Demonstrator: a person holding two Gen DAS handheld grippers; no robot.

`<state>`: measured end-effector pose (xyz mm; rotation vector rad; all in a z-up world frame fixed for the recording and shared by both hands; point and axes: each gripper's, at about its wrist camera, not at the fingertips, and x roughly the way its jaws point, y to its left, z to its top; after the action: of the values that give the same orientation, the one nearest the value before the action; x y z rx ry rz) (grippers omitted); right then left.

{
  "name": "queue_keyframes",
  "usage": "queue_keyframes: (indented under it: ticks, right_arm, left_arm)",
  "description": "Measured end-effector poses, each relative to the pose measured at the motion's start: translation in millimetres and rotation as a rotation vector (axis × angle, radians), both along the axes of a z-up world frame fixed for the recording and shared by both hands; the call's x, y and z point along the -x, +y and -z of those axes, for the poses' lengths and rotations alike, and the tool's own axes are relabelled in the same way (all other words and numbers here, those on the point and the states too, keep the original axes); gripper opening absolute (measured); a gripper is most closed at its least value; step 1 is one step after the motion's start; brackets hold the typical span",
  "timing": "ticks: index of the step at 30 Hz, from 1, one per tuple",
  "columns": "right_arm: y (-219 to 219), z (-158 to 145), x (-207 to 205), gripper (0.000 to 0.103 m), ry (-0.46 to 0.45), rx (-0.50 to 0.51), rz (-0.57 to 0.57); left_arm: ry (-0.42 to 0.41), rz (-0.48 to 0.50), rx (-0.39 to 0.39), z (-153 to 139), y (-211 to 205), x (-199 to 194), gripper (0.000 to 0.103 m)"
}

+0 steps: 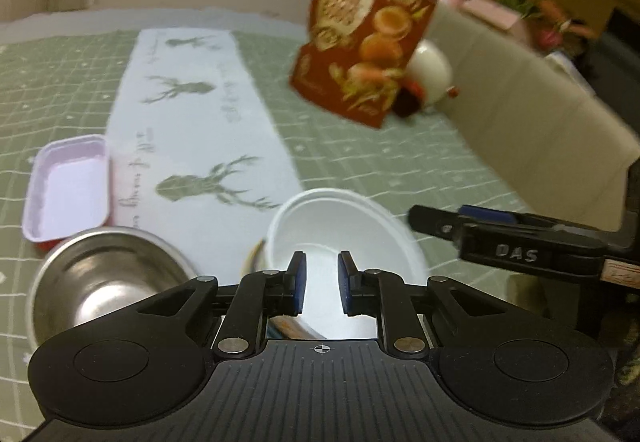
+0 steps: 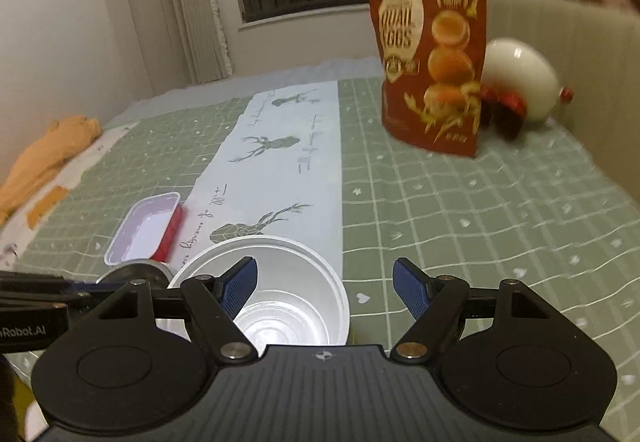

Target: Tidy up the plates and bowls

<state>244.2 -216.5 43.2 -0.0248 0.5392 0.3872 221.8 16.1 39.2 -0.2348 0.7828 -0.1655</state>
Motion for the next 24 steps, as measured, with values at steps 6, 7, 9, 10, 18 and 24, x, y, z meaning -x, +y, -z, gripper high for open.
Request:
queue_keyframes:
  ticks: [6,7,9,10,18,24]
  right_arm:
    - [-15.3,37.6,-23.8,0.076,0.034,-0.122,-0.002]
    - [-16.2,45.8,-28.0,0.076,0.058,-0.12,0.011]
    - [-15.5,54.9,-33.3,0.075,0.088,-0.098,0.012]
    - [-15.7,57.7,-36.1,0.075,0.103,-0.097,0.013]
    - [-20.8,73.1,-50.3,0.075,0.164,-0.1,0.052]
    - [-24.0,75.9,-58.5,0.075,0.187,-0.121,0.074]
  left_arm:
    - [0.066,-0.061,-0.115,13.4,-14.4,-16.3,0.019]
    - [0.065,-0.068,-0.134,15.2,-16.8,-18.0,0.019]
    - [0.063,-0.071,-0.153,17.4,-19.9,-21.7,0.019]
    - [0.062,-0.065,-0.156,18.2,-21.9,-23.9,0.019]
    - [0.058,-0.058,-0.172,17.8,-18.6,-31.9,0.021]
    - [0.044,-0.059,-0.183,11.3,-17.1,-30.3,0.021]
